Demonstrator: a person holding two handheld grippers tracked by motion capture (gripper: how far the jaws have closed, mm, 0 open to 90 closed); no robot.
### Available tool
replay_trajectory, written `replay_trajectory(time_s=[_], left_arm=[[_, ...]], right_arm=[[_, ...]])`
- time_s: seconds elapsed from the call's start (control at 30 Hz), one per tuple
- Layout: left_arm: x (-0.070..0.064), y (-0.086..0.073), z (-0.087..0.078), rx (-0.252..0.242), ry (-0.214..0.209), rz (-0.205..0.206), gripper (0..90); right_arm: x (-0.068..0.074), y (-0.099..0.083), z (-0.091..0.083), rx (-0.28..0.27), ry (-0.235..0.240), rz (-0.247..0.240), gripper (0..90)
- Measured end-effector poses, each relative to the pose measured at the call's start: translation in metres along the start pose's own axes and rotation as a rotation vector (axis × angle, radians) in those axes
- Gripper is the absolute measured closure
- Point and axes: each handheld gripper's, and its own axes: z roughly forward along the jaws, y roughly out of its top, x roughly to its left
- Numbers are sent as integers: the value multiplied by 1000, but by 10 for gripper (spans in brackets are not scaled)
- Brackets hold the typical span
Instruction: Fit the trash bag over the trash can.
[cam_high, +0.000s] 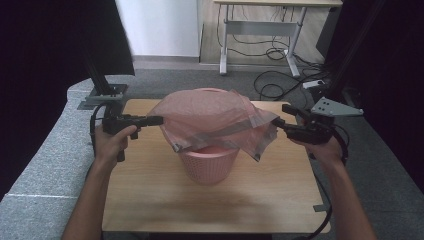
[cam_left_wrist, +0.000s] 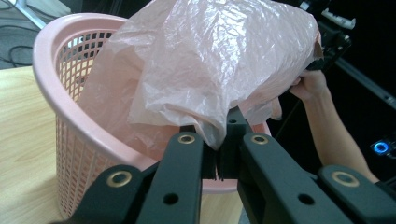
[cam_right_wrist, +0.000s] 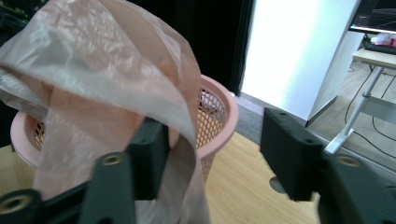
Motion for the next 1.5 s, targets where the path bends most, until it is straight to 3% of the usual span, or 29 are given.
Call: replay_trajectory(time_s=[0.13, 0.2, 0.37, 0.57, 0.7, 0.83, 0.97, 1.3, 1.5], left_arm=[[-5, 1, -2, 11, 25, 44, 860], [-4, 1, -4, 10, 32, 53, 863], [-3, -1, -10, 6, 68, 85, 887], [-5, -2, -10, 0, 193, 153, 891], [2, 0, -3, 26, 260, 138, 891], [12, 2, 0, 33, 272, 111, 889], [24, 2, 3, 47, 284, 79, 889], [53, -5, 10, 56, 282, 2, 886], [71, -9, 17, 53, 256, -56, 882]], right_arm=[[4, 2, 10, 9, 41, -41, 808], [3, 4, 11, -5, 44, -37, 884], [-9, 11, 15, -6, -7, 11, 894], [-20, 15, 33, 47, -71, 34, 894], [-33, 12, 56, 118, -108, 89, 894], [-44, 3, 80, 186, -140, 127, 893], [-55, -14, 103, 224, -142, 180, 893], [-70, -46, 139, 223, -97, 280, 893], [-77, -66, 159, 207, -36, 358, 880]])
